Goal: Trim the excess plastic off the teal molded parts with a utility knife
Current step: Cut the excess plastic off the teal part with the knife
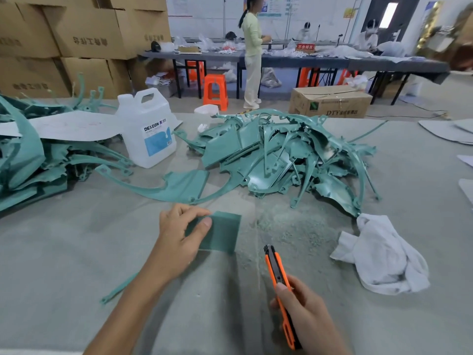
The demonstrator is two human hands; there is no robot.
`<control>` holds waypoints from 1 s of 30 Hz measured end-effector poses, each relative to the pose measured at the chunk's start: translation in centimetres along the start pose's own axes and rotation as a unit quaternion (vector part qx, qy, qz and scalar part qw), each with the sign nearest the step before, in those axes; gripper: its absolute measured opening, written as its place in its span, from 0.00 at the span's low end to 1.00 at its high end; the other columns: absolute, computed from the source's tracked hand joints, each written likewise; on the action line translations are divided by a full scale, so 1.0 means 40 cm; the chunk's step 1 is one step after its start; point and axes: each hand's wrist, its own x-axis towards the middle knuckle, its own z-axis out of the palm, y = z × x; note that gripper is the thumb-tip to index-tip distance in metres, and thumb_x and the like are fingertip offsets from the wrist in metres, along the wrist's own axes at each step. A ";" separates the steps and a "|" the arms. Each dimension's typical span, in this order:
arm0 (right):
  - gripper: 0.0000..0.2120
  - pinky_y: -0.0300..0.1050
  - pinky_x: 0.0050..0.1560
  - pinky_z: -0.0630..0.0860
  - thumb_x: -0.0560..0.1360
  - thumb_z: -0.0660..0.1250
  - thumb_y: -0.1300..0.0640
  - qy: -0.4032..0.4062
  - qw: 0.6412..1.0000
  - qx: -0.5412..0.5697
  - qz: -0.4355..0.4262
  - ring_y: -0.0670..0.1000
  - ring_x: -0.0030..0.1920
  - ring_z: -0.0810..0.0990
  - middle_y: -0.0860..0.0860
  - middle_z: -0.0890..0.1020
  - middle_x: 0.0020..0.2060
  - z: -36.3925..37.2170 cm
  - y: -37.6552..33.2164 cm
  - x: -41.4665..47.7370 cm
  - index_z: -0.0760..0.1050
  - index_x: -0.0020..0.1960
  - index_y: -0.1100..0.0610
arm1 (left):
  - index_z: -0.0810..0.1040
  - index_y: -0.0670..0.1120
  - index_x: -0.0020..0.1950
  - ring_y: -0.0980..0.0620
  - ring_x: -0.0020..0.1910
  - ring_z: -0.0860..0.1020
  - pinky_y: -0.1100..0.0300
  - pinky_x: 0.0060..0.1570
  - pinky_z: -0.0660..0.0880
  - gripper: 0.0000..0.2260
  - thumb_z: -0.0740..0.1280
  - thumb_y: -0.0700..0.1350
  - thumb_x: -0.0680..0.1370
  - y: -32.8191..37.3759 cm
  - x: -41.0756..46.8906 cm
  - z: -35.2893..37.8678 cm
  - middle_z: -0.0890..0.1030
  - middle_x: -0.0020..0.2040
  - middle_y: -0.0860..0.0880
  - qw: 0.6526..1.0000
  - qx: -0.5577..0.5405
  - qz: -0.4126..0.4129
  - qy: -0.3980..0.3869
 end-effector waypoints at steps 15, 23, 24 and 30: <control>0.13 0.39 0.39 0.72 0.79 0.66 0.47 -0.020 0.961 -0.260 -0.088 0.42 0.36 0.77 0.45 0.84 0.40 0.020 0.031 0.070 0.77 0.64 0.40 | 0.69 0.52 0.31 0.55 0.39 0.72 0.58 0.39 0.64 0.24 0.63 0.71 0.73 0.019 0.067 0.040 0.71 0.34 0.53 0.992 -0.013 -0.101 0.080; 0.14 0.35 0.38 0.69 0.80 0.65 0.44 -0.011 0.960 -0.263 -0.101 0.40 0.38 0.76 0.42 0.80 0.37 0.044 0.044 0.082 0.77 0.65 0.40 | 0.63 0.42 0.36 0.51 0.39 0.69 0.56 0.38 0.62 0.21 0.57 0.53 0.84 0.008 0.064 0.036 0.69 0.36 0.48 0.993 0.006 -0.101 0.058; 0.14 0.34 0.36 0.68 0.80 0.65 0.44 -0.012 0.962 -0.252 -0.102 0.39 0.36 0.76 0.43 0.81 0.36 0.046 0.043 0.082 0.78 0.64 0.41 | 0.63 0.43 0.35 0.50 0.40 0.69 0.56 0.39 0.62 0.20 0.56 0.52 0.84 0.007 0.062 0.036 0.69 0.37 0.48 0.993 0.010 -0.103 0.057; 0.13 0.43 0.29 0.71 0.81 0.65 0.52 -0.025 0.984 -0.135 -0.111 0.47 0.26 0.73 0.53 0.81 0.32 0.052 -0.009 0.051 0.80 0.56 0.34 | 0.63 0.48 0.35 0.49 0.44 0.69 0.54 0.43 0.62 0.19 0.55 0.53 0.84 0.010 0.052 0.043 0.70 0.40 0.48 0.992 0.011 -0.111 0.056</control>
